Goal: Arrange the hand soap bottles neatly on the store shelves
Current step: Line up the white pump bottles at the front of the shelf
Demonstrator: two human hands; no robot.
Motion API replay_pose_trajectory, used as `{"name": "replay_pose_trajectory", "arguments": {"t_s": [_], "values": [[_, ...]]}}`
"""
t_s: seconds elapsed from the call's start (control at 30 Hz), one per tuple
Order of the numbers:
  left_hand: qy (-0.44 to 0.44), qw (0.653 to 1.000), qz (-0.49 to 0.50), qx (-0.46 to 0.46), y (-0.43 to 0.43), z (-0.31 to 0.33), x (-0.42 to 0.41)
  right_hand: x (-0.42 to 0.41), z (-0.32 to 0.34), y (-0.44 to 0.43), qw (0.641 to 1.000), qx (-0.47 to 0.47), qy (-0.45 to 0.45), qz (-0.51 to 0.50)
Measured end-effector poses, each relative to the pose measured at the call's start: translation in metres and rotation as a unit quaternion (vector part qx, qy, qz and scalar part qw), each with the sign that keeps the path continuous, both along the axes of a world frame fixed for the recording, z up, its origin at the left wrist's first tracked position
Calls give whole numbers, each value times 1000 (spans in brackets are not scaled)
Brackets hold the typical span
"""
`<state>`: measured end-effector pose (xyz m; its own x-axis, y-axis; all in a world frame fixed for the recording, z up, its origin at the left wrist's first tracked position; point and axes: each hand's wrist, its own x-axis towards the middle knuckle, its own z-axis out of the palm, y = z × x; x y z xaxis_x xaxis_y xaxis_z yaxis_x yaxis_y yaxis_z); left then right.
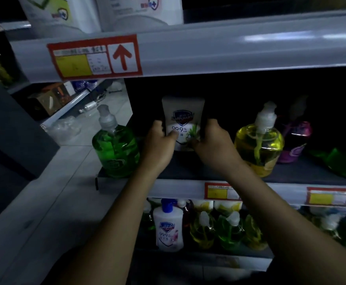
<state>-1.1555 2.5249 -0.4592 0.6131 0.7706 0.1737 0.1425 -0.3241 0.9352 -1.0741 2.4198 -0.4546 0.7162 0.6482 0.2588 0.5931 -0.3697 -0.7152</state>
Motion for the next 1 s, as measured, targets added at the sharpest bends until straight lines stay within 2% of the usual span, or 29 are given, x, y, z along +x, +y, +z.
{"name": "replay_pose_trajectory", "arguments": {"t_s": [0.13, 0.3, 0.73, 0.87, 1.0], "values": [[-26, 998, 3, 58, -9, 3, -13, 5, 3, -9, 999, 25, -14, -19], [-49, 991, 3, 123, -30, -7, -35, -18, 2, -39, 995, 84, -50, 5], [-104, 987, -23, 118, -77, 17, -90, -62, 17, -101, 978, 186, -98, 15], [-140, 952, 29, 272, -96, 46, -99, -78, 41, -116, 961, 260, -90, 24], [-197, 909, 48, 365, -116, 93, -96, -88, 71, -121, 916, 389, -94, -5]]}}
